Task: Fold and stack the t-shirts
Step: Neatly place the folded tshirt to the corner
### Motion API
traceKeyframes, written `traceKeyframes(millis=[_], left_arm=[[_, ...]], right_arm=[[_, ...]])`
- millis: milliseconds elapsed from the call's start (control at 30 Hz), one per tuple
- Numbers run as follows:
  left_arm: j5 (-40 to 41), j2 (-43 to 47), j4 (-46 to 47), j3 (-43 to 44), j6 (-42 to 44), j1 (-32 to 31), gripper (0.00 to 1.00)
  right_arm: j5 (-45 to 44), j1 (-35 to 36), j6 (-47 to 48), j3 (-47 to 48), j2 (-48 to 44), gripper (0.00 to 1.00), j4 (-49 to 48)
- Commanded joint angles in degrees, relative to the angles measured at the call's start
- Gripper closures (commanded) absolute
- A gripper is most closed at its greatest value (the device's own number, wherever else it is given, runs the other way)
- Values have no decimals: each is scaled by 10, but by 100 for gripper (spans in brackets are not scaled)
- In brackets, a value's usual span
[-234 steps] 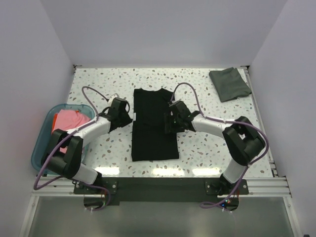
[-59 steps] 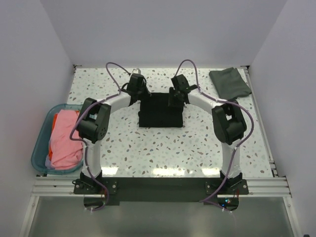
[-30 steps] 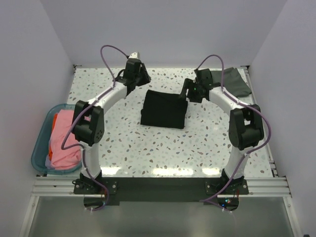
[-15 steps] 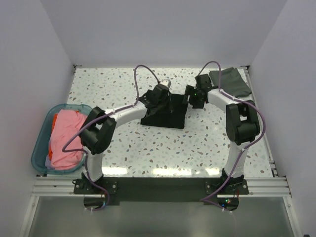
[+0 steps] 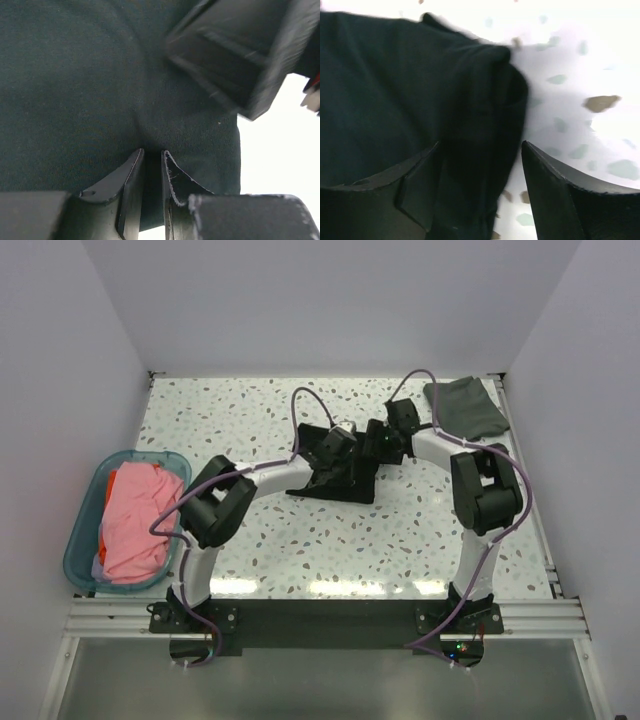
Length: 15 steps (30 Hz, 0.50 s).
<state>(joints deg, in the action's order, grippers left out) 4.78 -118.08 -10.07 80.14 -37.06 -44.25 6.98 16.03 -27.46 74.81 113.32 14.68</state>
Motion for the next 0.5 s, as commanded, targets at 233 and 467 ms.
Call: traceKeyframes(millis=[233, 467], left_arm=[[14, 10, -5, 26, -10, -11, 76], [52, 95, -54, 78, 15, 9, 75]], right_arm=[[-43, 66, -29, -16, 51, 47, 22], [-119, 67, 20, 56, 74, 100, 97]])
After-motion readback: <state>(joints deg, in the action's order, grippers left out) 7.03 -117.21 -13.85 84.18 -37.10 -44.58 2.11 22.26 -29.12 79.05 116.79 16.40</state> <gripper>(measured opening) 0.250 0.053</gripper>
